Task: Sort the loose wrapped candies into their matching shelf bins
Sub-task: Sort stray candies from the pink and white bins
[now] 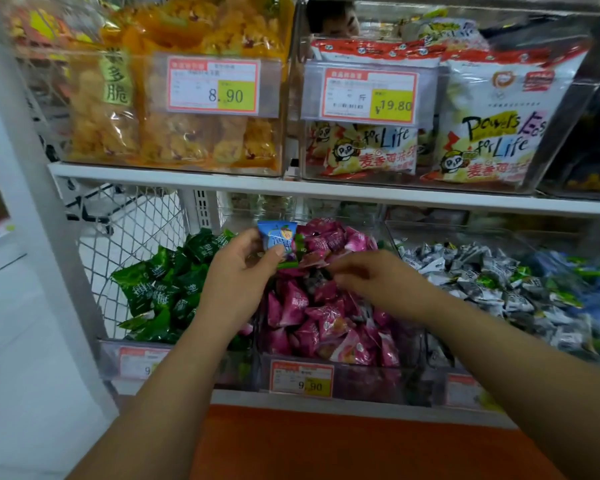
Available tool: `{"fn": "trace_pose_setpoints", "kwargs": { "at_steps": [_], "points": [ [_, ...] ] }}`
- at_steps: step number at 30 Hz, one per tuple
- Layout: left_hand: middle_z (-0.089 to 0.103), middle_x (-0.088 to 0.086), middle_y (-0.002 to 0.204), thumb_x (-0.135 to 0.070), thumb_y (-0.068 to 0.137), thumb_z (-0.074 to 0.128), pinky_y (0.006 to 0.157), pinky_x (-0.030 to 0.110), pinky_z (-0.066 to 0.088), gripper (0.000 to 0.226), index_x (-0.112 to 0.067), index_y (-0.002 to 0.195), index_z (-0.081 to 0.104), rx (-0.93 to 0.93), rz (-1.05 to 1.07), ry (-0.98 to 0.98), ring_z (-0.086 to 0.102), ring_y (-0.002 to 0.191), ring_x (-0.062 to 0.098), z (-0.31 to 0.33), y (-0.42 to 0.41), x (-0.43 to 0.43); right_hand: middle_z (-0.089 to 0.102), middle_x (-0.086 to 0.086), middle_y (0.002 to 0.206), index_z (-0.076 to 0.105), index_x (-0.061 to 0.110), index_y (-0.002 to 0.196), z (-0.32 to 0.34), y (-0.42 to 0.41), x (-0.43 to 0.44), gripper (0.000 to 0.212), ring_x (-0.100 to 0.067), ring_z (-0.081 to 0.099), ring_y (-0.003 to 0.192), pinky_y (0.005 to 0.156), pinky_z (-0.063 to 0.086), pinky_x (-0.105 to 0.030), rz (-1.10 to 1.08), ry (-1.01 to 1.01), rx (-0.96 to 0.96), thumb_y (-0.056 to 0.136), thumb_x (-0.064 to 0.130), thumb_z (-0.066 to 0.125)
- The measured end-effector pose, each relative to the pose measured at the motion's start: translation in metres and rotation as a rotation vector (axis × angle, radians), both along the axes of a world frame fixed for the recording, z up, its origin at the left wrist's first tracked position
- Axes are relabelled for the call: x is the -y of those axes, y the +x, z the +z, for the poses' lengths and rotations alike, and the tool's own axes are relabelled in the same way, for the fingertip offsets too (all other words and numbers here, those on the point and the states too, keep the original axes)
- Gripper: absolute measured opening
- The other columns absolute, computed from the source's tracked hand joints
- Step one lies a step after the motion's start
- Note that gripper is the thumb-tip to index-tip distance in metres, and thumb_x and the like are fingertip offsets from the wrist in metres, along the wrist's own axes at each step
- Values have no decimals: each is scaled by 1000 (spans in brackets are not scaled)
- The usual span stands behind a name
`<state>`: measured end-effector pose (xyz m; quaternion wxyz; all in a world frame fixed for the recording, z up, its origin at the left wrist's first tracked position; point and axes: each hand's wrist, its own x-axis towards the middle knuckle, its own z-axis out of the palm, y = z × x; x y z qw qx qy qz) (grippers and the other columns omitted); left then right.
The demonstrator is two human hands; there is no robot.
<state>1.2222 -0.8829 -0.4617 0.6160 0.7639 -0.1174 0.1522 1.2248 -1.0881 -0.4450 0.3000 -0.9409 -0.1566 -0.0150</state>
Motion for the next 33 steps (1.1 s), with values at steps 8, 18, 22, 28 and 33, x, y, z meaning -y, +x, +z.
{"fn": "trace_pose_setpoints", "kwargs": {
  "at_steps": [8, 18, 22, 28, 33],
  "points": [
    [66, -15, 99, -24, 92, 59, 89, 40, 53, 14, -39, 91, 58, -20, 29, 33, 63, 98, 10, 0, 0, -14, 62, 1, 113, 67, 18, 112, -15, 8, -9, 31, -16, 58, 100, 91, 47, -36, 192, -452, -71, 95, 38, 51],
    [65, -14, 96, -23, 92, 59, 96, 41, 49, 14, -35, 85, 57, -56, 40, 0, 62, 96, 8, 2, -3, -19, 69, -6, 90, 69, 12, 87, 10, 6, 28, 38, -19, 63, 80, 80, 52, -37, 81, -629, -136, 94, 44, 50],
    [64, -17, 97, -23, 92, 60, 96, 42, 49, 15, -36, 85, 57, -59, 47, 4, 61, 95, 5, 3, 0, -16, 70, 4, 94, 70, 19, 96, 10, 18, 7, 20, -12, 63, 84, 77, 51, -29, 49, -454, 77, 93, 33, 56],
    [62, -22, 93, -22, 92, 59, 95, 40, 49, 18, -38, 84, 55, -49, 53, 2, 61, 94, 3, 4, 1, -16, 59, -3, 123, 56, 23, 130, -19, 47, -20, 43, -21, 56, 108, 89, 48, -32, 109, -558, 43, 88, 30, 62],
    [65, -19, 93, -22, 92, 60, 95, 37, 50, 16, -36, 84, 57, -52, 40, 16, 62, 92, 2, 2, 2, -20, 60, 1, 117, 65, 22, 113, -23, 47, -10, 27, -18, 59, 101, 82, 49, -30, 37, -534, 116, 87, 30, 64]
  ]
}}
